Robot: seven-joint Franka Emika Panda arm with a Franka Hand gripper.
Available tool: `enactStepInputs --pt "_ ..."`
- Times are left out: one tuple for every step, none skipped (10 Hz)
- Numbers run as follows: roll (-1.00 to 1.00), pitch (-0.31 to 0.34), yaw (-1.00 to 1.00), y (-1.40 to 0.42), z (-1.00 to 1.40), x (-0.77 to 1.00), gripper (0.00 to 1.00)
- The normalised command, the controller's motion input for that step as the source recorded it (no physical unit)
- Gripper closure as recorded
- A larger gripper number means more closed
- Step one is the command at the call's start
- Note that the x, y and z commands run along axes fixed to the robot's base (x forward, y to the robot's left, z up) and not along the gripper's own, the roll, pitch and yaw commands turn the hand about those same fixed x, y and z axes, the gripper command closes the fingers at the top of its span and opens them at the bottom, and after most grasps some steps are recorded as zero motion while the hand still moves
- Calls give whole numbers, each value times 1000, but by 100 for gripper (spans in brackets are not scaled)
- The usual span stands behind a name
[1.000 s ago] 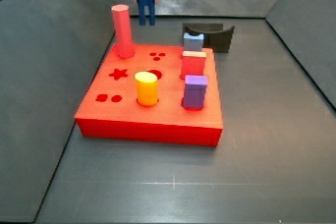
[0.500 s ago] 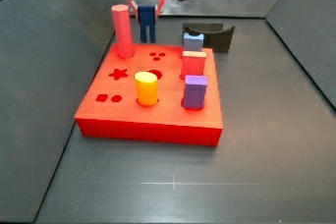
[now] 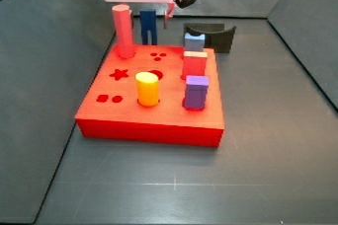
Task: Pick up the square-circle object. Move up. Place the square-circle object on the fixture. Regrasp the square-circle object. Rotate the square-circle object. Move to above the board. Insert the square-circle object.
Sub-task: Rotate the square-circle object.
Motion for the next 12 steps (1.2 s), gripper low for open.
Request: enactStepInputs --pt "-229 2 -1 5 0 1 0" --pt "-228 2 -1 7 0 1 0" --pt "-228 2 -1 8 0 1 0" --pt "-228 2 -2 8 0 1 0" --pt "-227 2 -2 9 0 1 0" --pt "-227 2 -2 8 0 1 0" --pt "-227 2 -3 8 0 1 0" --pt "-227 2 -3 9 0 1 0" --pt "-227 2 -3 8 0 1 0" --pt "-227 2 -3 9 0 1 0" --pt "-227 2 -3 8 0 1 0" --pt "-227 2 -3 8 0 1 0"
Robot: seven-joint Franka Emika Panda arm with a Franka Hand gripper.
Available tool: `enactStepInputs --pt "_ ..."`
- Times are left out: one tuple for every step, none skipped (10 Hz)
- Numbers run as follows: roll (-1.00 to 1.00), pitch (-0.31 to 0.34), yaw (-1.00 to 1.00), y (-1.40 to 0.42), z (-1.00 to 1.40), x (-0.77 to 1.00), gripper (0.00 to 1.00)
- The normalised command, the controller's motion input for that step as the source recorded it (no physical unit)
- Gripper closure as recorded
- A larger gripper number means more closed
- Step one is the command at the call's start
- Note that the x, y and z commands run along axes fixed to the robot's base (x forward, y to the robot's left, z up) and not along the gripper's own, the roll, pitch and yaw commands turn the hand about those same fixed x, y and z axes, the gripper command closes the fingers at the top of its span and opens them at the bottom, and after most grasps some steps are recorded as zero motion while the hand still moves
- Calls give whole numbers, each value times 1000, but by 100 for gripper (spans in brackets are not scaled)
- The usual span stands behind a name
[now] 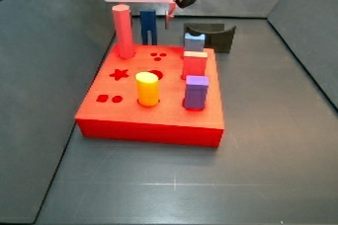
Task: Pick up the square-circle object. Move up. Place the square-circle object on the fixture. Regrasp the square-circle object. Rotate the square-circle object. Move to above the board. Insert the square-circle object.
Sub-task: Rotate the square-circle object.
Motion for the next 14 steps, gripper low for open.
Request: enactStepInputs --pt "-227 2 -4 8 0 1 0" --pt "-226 2 -4 8 0 1 0" --pt "-226 2 -4 137 1000 0 0" --pt "-226 14 -7 137 1000 -11 0" --pt "-222 35 -27 122 1000 -26 0" --pt "-213 45 -45 96 888 -16 0" --pt "-205 53 -49 72 716 -12 0" --pt "-199 54 -48 59 594 -10 0" --pt "-188 59 -49 45 347 -7 0" --pt "-14 5 1000 0 0 0 0" --pt "-13 5 1000 -11 -115 20 0" --pt "-13 4 1000 -23 -94 36 0" --pt "-13 3 1000 -11 -57 38 0" --pt "-14 3 1000 -7 -43 38 0"
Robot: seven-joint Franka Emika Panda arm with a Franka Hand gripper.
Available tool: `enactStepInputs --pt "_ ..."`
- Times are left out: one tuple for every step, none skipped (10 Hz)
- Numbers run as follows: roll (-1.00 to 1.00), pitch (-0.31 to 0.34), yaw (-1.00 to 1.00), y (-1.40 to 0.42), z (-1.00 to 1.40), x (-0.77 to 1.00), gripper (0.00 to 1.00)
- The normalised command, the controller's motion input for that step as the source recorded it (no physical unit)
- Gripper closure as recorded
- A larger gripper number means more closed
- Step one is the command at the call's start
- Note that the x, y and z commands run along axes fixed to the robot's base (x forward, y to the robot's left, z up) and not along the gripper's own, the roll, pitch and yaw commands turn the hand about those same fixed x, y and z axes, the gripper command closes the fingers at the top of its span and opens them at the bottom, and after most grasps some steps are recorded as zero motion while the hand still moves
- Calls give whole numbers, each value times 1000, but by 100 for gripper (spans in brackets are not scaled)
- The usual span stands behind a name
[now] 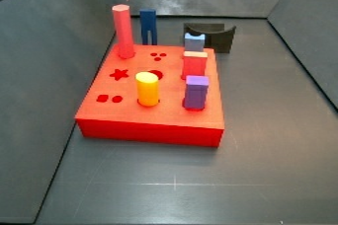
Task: Pick up the square-circle object. Move up. Place the square-circle object on the fixture. Regrasp the square-circle object. Rotate the square-circle object. Move to above the board. Insert the square-circle object.
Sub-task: Rotate the square-circle object.
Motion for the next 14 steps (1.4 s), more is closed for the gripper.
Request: enactStepInputs --pt "-14 2 1000 -7 -37 39 0" --pt "-15 2 1000 -7 -33 40 0" --pt "-15 2 1000 -6 -30 40 0" --pt "-15 2 1000 -6 -26 40 0" --pt "-16 2 1000 -6 -24 39 0" --pt "-16 2 1000 -5 -23 39 0" --pt "-17 2 1000 -5 -23 39 0" --pt "-17 2 1000 -5 -22 39 0" --pt "-17 2 1000 -5 -22 39 0" --pt "-18 2 1000 -5 -22 39 0" --pt "-19 2 1000 -5 -21 39 0" --pt "-19 2 1000 -5 -21 39 0" --pt "-20 2 1000 -5 -21 39 0" --pt "-21 2 1000 -5 -21 39 0"
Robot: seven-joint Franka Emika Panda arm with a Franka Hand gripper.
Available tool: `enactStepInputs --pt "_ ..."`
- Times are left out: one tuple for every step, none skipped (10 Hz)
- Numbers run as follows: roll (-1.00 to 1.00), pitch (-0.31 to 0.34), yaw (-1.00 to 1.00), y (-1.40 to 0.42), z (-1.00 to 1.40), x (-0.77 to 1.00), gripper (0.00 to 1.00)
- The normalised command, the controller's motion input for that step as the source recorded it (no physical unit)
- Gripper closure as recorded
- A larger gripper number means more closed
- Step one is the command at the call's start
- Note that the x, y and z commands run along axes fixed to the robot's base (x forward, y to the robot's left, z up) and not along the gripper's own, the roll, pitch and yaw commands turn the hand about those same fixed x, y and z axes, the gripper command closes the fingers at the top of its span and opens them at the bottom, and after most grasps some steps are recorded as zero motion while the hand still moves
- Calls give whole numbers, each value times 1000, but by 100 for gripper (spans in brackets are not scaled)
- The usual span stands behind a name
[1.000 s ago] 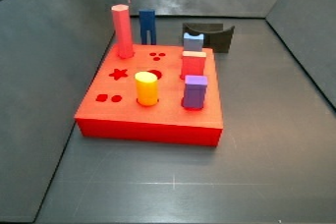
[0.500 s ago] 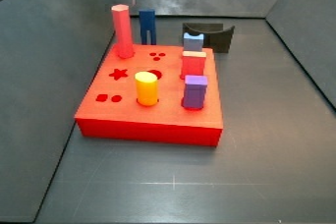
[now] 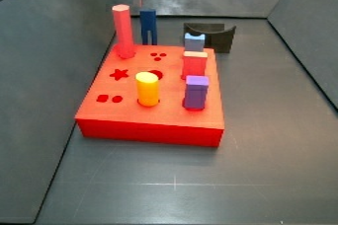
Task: Pick up the square-circle object. Move up. Place the square-circle object on the fixture. Regrasp the square-circle object. Rotate the square-circle object. Move to above the board. Insert the square-circle object.
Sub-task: Rotate the square-circle object.
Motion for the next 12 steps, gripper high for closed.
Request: enactStepInputs --pt "-22 3 1000 -5 -21 39 0" --pt "-22 3 1000 -5 -21 39 0" --pt "-23 3 1000 -5 -21 39 0" --pt "-24 3 1000 -5 -21 39 0" --pt "-25 3 1000 -5 -21 39 0" --pt "-26 3 1000 -5 -21 39 0" --pt "-28 3 1000 -5 -21 39 0" --pt "-29 3 1000 -5 -21 39 0" --pt "-30 3 1000 -5 -20 39 0" --pt "-32 4 1000 -5 -20 39 0" --pt "-34 4 1000 -5 -20 39 0" --pt "-36 4 1000 -5 -20 39 0"
